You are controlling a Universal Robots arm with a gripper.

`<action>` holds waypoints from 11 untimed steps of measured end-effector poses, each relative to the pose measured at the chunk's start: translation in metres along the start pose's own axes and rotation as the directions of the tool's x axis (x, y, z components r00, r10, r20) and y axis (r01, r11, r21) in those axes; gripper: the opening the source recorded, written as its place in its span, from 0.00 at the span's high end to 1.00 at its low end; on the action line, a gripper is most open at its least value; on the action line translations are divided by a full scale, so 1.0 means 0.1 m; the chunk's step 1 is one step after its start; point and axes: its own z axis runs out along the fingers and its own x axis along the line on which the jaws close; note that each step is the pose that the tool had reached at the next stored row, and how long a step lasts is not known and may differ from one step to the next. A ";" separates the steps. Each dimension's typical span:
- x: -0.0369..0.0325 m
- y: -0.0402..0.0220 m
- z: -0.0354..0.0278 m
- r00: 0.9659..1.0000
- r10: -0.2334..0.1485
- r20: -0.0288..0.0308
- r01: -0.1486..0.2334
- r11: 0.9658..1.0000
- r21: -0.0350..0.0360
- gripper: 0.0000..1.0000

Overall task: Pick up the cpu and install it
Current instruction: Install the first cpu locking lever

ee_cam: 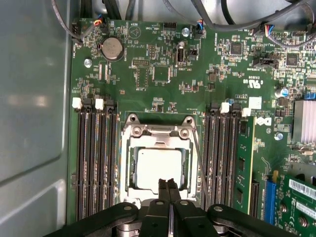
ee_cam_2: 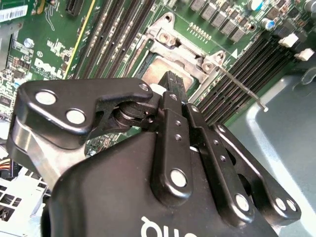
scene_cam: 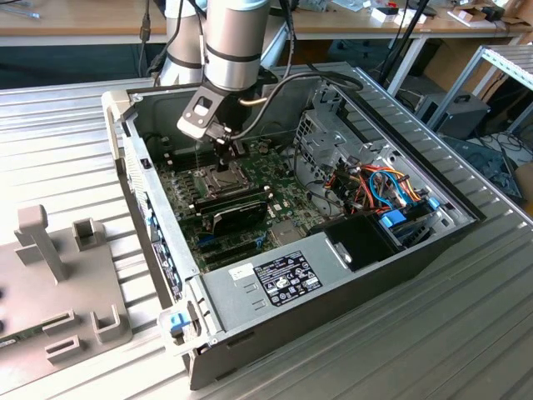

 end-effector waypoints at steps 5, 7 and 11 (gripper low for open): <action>0.004 -0.113 0.001 1.000 0.000 0.000 0.000 1.000 0.000 0.89; 0.006 -0.179 0.001 1.000 0.000 0.000 0.000 1.000 0.000 0.89; 0.011 -0.298 0.001 1.000 0.000 0.000 0.000 1.000 0.000 0.89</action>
